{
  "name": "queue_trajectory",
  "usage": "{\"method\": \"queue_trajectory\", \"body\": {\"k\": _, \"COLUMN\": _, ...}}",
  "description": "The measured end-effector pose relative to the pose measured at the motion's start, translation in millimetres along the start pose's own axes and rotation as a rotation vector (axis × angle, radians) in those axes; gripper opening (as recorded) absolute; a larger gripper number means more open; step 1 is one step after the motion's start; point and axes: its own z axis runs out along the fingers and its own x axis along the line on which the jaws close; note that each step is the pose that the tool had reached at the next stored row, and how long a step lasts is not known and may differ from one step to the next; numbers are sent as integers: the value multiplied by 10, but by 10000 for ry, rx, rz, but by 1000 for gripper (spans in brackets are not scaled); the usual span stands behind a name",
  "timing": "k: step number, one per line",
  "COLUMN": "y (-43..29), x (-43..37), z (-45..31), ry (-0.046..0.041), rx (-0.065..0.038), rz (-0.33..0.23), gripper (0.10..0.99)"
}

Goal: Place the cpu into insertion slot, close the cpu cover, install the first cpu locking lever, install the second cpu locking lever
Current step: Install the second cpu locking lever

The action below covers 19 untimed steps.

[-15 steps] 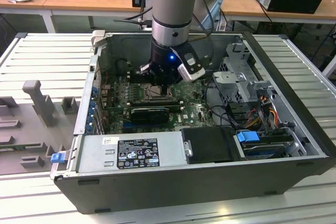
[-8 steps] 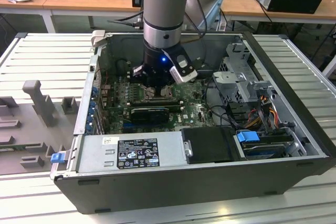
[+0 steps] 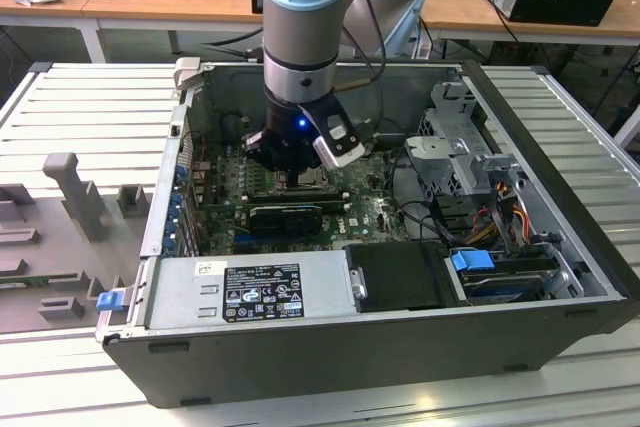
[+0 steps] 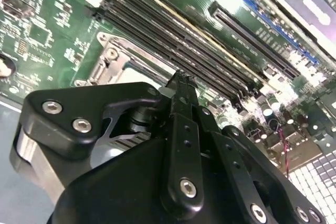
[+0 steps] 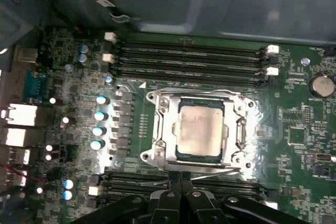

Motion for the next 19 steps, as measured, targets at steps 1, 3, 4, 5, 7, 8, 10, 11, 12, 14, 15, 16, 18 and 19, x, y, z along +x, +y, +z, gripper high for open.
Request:
{"method": "queue_trajectory", "body": {"k": 1, "y": -12, "x": 29, "z": 1, "ry": -6, "rx": -80, "rz": 0, "gripper": 106}}
{"method": "queue_trajectory", "body": {"k": 3, "y": -65, "x": 53, "z": 11, "ry": -12, "rx": -168, "rz": -2, "gripper": 106}}
{"method": "queue_trajectory", "body": {"k": 4, "y": -87, "x": 59, "z": 15, "ry": -15, "rx": -200, "rz": -2, "gripper": 106}}
{"method": "queue_trajectory", "body": {"k": 5, "y": -95, "x": 66, "z": 16, "ry": -17, "rx": -237, "rz": -2, "gripper": 106}}
{"method": "queue_trajectory", "body": {"k": 7, "y": -110, "x": 83, "z": 17, "ry": -27, "rx": -385, "rz": -3, "gripper": 106}}
{"method": "queue_trajectory", "body": {"k": 8, "y": -117, "x": 91, "z": 19, "ry": -33, "rx": -465, "rz": -3, "gripper": 106}}
{"method": "queue_trajectory", "body": {"k": 10, "y": -130, "x": 127, "z": 35, "ry": -47, "rx": -649, "rz": -6, "gripper": 106}}
{"method": "queue_trajectory", "body": {"k": 11, "y": -135, "x": 135, "z": 42, "ry": -49, "rx": -669, "rz": -7, "gripper": 106}}
{"method": "queue_trajectory", "body": {"k": 12, "y": -141, "x": 142, "z": 51, "ry": -49, "rx": -685, "rz": -7, "gripper": 106}}
{"method": "queue_trajectory", "body": {"k": 14, "y": -160, "x": 161, "z": 84, "ry": -53, "rx": -738, "rz": -8, "gripper": 106}}
{"method": "queue_trajectory", "body": {"k": 15, "y": -164, "x": 166, "z": 95, "ry": -55, "rx": -763, "rz": -8, "gripper": 106}}
{"method": "queue_trajectory", "body": {"k": 16, "y": -168, "x": 169, "z": 105, "ry": -57, "rx": -783, "rz": -9, "gripper": 106}}
{"method": "queue_trajectory", "body": {"k": 18, "y": -175, "x": 177, "z": 130, "ry": -59, "rx": -816, "rz": -8, "gripper": 106}}
{"method": "queue_trajectory", "body": {"k": 19, "y": -178, "x": 181, "z": 148, "ry": -61, "rx": -844, "rz": -9, "gripper": 106}}
